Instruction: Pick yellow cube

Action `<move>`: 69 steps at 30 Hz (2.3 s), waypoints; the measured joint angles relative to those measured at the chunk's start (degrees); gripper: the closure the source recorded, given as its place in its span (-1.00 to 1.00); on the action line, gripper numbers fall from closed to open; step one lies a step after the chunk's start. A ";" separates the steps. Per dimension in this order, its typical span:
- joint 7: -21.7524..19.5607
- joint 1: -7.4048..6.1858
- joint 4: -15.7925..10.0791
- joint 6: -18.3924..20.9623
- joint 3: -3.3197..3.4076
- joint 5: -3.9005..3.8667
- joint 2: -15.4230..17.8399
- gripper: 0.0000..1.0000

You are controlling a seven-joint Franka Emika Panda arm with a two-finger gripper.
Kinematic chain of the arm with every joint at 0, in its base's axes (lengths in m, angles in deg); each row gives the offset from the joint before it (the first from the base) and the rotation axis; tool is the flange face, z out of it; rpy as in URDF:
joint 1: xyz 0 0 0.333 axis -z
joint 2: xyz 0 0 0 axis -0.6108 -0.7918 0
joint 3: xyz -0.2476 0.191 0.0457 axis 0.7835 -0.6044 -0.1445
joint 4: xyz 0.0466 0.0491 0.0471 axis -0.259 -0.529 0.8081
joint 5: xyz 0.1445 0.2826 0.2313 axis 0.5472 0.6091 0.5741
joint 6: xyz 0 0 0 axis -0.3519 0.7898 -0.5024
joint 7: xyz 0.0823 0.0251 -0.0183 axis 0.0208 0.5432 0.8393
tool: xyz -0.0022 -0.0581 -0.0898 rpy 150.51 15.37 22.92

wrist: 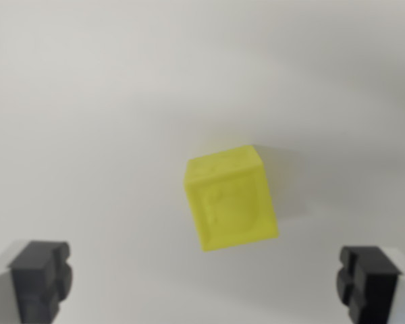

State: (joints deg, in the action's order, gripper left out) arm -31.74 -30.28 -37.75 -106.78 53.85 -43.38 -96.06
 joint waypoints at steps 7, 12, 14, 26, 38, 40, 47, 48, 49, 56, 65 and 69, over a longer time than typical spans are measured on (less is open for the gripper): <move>2.49 0.49 -0.99 -2.42 0.00 0.00 -1.52 -1.00; 4.25 0.85 -1.60 -4.13 0.00 -0.02 -2.68 -1.00; 4.95 0.99 -1.82 -4.83 0.00 -0.03 -3.16 -1.00; 9.16 1.86 -2.87 -8.86 -0.01 -0.14 -6.26 -1.00; 13.32 2.78 -3.52 -12.82 -0.02 -0.33 -9.73 -1.00; 13.99 2.93 -3.61 -13.37 -0.02 -0.37 -10.22 -1.00; 14.41 3.01 -3.33 -15.12 0.00 -0.46 -12.29 -1.00; 14.42 3.02 -3.25 -15.40 0.00 -0.48 -12.66 -1.00; 14.43 3.04 -3.18 -15.68 0.00 -0.50 -13.02 -1.00; 14.50 3.10 -2.53 -17.56 0.01 -0.69 -15.56 -1.00; 14.61 3.20 -1.86 -19.19 0.01 -0.90 -17.86 -1.00; 14.64 3.20 -1.86 -19.20 0.01 -0.91 -17.88 -1.00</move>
State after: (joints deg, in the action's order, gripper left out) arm -17.10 -27.07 -39.60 -125.97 53.86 -44.29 -113.95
